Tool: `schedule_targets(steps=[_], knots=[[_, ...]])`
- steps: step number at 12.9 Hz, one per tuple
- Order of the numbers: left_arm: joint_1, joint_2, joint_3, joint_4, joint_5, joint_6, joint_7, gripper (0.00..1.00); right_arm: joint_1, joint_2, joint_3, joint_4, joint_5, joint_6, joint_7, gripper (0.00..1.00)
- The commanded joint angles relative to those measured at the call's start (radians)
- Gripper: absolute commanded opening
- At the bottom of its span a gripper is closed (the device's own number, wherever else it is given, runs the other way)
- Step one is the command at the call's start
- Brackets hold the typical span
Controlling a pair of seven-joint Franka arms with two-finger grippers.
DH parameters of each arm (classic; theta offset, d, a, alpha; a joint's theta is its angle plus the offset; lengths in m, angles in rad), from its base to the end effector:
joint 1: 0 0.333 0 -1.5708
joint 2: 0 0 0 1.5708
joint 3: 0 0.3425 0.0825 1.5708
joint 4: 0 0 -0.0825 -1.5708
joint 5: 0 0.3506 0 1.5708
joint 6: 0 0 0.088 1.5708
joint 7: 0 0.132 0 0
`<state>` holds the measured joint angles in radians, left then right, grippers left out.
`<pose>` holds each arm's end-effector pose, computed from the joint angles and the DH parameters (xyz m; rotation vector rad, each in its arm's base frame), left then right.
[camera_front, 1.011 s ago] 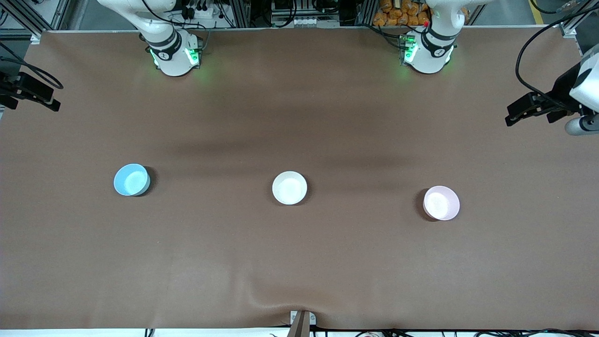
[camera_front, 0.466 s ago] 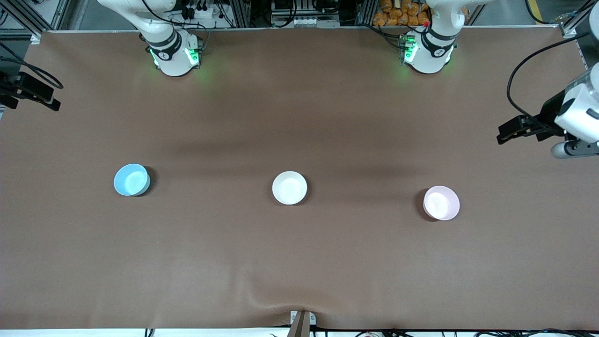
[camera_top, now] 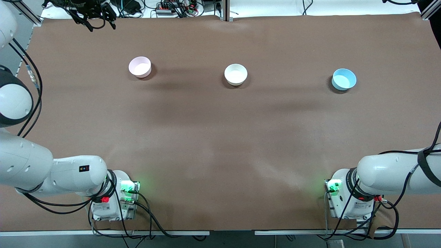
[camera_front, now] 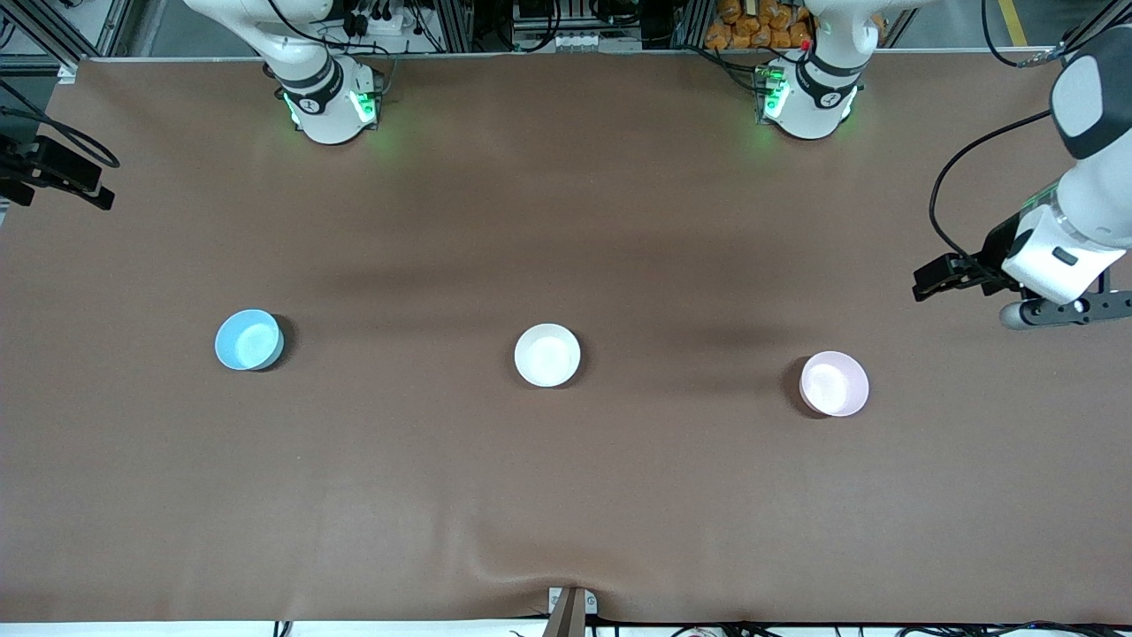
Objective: Stack pink and blue bowls on white bowl
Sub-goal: 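Move the left gripper down over the pink bowl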
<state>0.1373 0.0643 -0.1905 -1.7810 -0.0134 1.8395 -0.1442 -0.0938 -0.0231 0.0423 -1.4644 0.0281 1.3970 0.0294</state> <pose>0.5505 -0.0282 0.5220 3.1136 0.1479 -0.0111 0.4932 -0.0210 0.6687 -3.1113 0.1194 0.0685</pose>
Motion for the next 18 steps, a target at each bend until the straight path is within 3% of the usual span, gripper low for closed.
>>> schedule_targets(steps=[1, 4, 16, 18], knots=[[0.019, 0.012, -0.001, -0.069, -0.003, 0.094, 0.017, 1.00, -0.017, 0.002, 0.010, 0.009, 0.015, -0.010, -0.006, 1.00], [0.034, 0.034, -0.003, -0.146, -0.003, 0.213, 0.017, 1.00, -0.017, 0.002, 0.010, 0.009, 0.015, -0.012, -0.005, 1.00], [0.048, 0.262, 0.000, -0.159, -0.003, 0.466, 0.018, 1.00, -0.018, 0.002, 0.010, 0.007, 0.015, -0.016, -0.005, 1.00], [0.051, 0.281, 0.002, -0.156, -0.002, 0.469, 0.018, 0.95, -0.015, 0.002, 0.010, 0.009, 0.015, -0.015, -0.005, 1.00]])
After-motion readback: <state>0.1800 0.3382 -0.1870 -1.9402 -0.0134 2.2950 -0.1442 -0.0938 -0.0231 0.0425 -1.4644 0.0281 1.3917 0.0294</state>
